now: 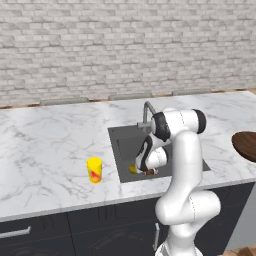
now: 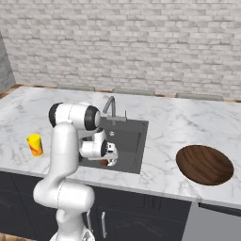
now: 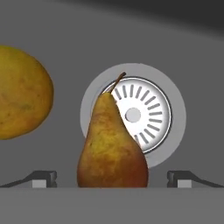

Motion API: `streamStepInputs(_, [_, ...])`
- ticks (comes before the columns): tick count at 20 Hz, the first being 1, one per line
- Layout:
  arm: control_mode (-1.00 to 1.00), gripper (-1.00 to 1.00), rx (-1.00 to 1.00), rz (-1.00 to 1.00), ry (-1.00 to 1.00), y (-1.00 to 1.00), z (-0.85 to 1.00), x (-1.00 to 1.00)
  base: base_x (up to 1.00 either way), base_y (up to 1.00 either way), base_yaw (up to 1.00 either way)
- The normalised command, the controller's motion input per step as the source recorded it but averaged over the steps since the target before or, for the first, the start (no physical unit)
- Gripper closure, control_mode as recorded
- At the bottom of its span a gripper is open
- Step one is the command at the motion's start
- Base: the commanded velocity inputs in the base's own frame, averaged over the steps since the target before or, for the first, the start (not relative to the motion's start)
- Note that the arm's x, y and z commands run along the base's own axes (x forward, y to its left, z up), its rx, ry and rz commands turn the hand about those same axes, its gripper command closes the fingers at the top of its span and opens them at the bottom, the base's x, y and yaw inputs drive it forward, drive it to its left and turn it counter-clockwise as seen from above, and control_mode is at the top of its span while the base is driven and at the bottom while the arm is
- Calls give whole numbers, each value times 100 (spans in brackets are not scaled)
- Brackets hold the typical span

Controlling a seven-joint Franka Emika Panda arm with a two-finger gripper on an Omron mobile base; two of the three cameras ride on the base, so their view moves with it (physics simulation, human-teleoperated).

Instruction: Remove the pear and orange from the sink. Then move the bowl and cup from the counter to the sink for washing.

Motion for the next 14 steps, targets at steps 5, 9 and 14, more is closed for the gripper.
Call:
streamStepInputs(5, [-100,-100,0,0,0,0,-12,18,0,0,0])
streamStepInputs(9, [-100,-100,0,0,0,0,-13,14,0,0,0])
streamStepInputs(14, [-100,-100,1,0,0,0,-9,2,0,0,0])
